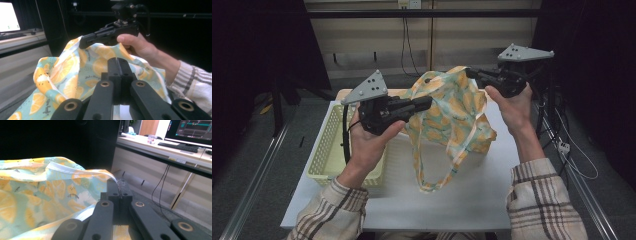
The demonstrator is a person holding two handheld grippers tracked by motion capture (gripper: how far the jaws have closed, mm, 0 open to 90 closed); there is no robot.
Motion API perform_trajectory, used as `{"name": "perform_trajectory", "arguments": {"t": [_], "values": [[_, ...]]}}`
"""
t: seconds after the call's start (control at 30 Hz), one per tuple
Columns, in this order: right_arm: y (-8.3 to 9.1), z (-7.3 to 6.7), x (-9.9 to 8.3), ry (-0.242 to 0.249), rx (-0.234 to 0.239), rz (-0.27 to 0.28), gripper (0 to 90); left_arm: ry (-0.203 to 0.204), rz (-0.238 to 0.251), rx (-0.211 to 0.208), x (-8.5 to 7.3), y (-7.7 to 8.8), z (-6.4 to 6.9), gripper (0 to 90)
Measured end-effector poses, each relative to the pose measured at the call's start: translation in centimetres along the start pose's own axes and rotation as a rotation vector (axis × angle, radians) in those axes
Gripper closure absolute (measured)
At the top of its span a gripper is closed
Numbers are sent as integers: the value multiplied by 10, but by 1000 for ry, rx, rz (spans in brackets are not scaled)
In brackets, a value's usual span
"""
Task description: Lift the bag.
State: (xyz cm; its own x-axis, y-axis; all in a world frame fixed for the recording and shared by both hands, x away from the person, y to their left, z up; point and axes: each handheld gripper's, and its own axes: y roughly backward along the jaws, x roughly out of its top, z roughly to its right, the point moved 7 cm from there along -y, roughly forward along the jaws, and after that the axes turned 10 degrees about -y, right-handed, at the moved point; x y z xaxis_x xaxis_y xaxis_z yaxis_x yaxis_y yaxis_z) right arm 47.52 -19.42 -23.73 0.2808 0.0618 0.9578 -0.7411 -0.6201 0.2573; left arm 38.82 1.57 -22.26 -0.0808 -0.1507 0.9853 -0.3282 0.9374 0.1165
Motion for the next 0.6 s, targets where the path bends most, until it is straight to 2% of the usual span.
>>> {"name": "perform_trajectory", "arguments": {"t": [0.1, 0.17, 0.23, 0.4, 0.6], "values": [[0, 2, 12, 6, -14, 8, 900, 12, 23, -5, 6, 2, -2, 900], [1, 3, 20, 14, -24, 14, 900, 5, 27, 1, 8, 3, -3, 900], [0, 5, 22, 17, -33, 11, 900, -14, 5, 2, 4, 3, -3, 900], [-10, 14, 8, -11, -42, -7, 900, -1, -56, 12, -13, -2, -6, 900], [-23, 28, -7, -49, -59, -34, 900, -38, -151, 7, -33, -8, -8, 900]]}}
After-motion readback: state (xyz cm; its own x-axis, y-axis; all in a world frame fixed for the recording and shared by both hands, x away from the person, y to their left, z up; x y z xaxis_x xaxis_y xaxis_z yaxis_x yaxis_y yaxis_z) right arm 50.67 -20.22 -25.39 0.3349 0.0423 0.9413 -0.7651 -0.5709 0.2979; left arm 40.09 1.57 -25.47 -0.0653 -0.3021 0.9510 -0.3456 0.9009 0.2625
